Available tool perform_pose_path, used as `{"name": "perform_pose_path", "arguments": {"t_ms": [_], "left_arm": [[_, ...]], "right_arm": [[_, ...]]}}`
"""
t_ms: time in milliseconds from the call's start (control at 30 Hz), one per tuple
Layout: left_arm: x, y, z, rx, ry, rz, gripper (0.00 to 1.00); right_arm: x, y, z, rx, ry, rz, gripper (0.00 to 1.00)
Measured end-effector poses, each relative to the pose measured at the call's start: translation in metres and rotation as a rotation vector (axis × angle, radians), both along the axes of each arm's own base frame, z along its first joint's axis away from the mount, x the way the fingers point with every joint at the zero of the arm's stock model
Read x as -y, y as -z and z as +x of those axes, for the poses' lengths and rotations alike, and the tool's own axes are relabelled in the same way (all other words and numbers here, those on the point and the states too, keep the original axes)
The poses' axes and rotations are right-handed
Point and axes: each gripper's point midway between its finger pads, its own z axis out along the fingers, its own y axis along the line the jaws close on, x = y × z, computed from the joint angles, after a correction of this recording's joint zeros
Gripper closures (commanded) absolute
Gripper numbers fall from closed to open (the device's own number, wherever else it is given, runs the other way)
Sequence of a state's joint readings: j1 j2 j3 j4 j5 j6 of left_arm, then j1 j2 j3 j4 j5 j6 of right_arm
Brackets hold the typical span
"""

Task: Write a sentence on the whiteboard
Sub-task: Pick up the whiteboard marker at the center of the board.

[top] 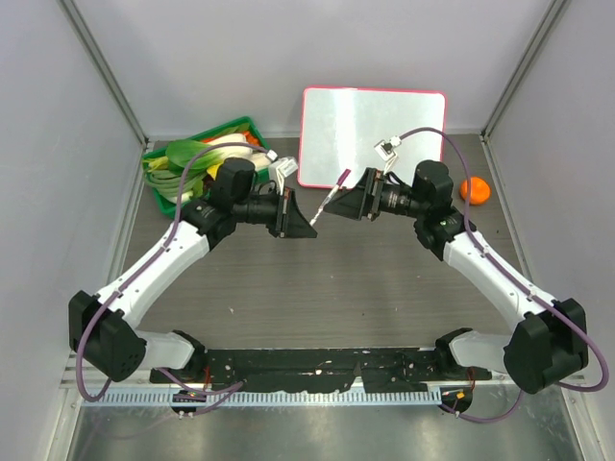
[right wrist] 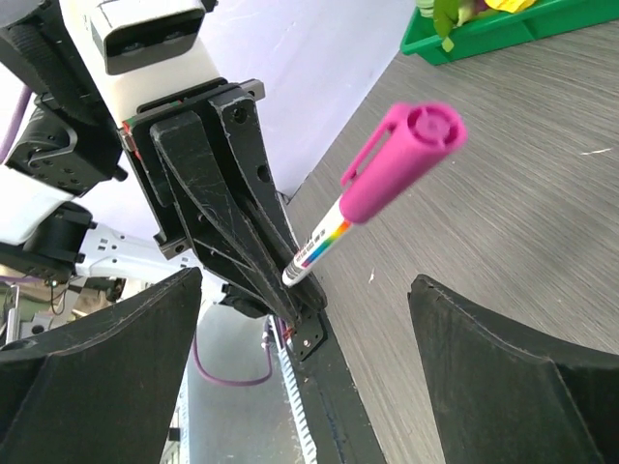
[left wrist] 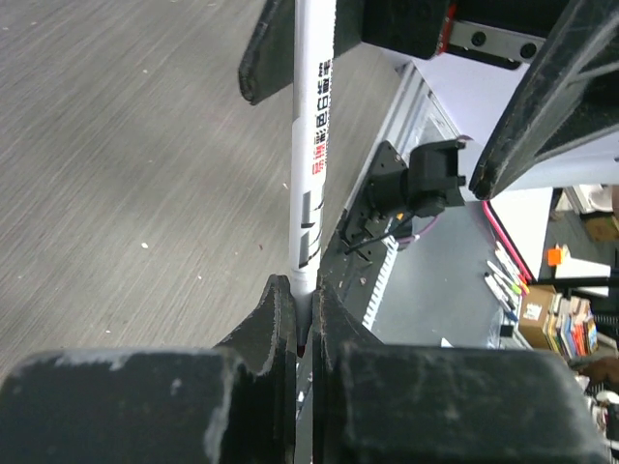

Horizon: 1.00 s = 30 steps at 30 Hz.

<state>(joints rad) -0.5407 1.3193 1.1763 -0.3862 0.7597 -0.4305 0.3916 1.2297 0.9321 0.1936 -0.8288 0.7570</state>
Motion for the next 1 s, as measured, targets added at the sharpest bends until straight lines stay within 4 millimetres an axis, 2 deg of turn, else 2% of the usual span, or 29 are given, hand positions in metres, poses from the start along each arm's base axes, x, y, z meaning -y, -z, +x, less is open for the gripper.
{"name": "perform_pose_path", "arguments": {"t_ms": [67, 200, 233, 400, 1000], "left_arm": [[0.001, -0.004, -0.005, 0.003, 0.03, -0.013, 1.0], [0.002, -0.009, -0.013, -0.002, 0.08, -0.034, 1.0], [0.003, -0.01, -0.015, -0.004, 0.089, -0.039, 1.0], [0.003, -0.012, -0.021, -0.012, 0.124, -0.055, 1.0], [0.004, -0.014, -0.025, -0.016, 0.146, -0.066, 1.0]], "right_arm": [[-0.001, -0.004, -0.002, 0.008, -0.014, 0.005, 0.11], [-0.002, -0.006, -0.006, 0.006, -0.043, 0.012, 0.29], [-0.002, -0.007, -0.007, 0.005, -0.05, 0.017, 0.38], [-0.006, -0.011, -0.009, -0.01, -0.083, 0.049, 0.52], [-0.021, -0.016, -0.02, -0.053, -0.168, 0.095, 0.74]]}}
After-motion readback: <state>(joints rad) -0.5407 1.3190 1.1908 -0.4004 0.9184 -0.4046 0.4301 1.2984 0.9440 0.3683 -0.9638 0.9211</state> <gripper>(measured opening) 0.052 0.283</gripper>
